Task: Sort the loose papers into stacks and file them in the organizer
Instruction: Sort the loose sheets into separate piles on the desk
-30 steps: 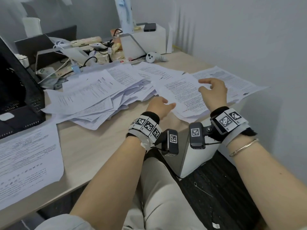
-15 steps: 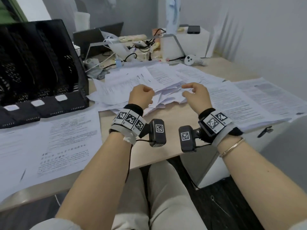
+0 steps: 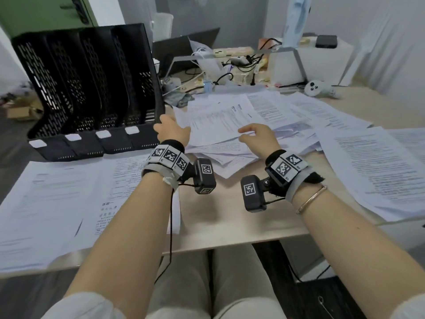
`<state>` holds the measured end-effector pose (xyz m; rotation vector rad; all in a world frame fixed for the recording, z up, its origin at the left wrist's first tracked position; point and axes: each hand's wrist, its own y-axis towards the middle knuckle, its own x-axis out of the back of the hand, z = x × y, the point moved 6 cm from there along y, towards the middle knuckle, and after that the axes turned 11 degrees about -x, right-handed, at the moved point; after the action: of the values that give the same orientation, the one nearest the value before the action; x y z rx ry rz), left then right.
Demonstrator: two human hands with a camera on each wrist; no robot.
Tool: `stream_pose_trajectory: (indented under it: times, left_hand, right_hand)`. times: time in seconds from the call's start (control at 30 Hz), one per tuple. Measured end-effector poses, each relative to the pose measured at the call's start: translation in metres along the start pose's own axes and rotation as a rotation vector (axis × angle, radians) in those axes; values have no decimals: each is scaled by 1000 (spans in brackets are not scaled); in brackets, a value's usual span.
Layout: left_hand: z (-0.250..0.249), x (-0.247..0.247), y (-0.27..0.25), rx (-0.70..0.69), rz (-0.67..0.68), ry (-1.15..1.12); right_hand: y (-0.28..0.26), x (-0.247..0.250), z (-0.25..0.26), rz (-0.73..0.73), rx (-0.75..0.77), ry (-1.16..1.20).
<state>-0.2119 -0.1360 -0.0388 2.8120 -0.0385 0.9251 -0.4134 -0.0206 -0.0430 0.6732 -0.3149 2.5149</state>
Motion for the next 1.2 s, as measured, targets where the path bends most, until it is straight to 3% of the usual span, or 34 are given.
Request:
stream_pose_trajectory:
  times: [0.27, 0.4, 0.5, 0.77, 0.83, 1.0, 1.2]
  left_hand:
    - [16, -25, 8, -12, 217, -4]
    - [16, -32, 4, 55, 238, -49]
    - [13, -34, 4, -49, 266, 59]
    - [4, -32, -12, -34, 378, -46]
    - [-2, -25, -16, -82, 342, -66]
    - [-24, -1, -26, -245, 97, -186]
    - [-53, 3, -42, -388, 41, -340]
  right_hand:
    - [8, -21, -4, 159, -19, -76]
    - [6, -25, -7, 186, -22, -94]
    - [3, -24, -8, 195, -21, -106]
    - [-7, -19, -10, 214, -58, -27]
    - [-10, -18, -11, 221, -70, 8]
    - [-18, -12, -9, 218, -103, 191]
    - [-26, 8, 1, 129, 12, 342]
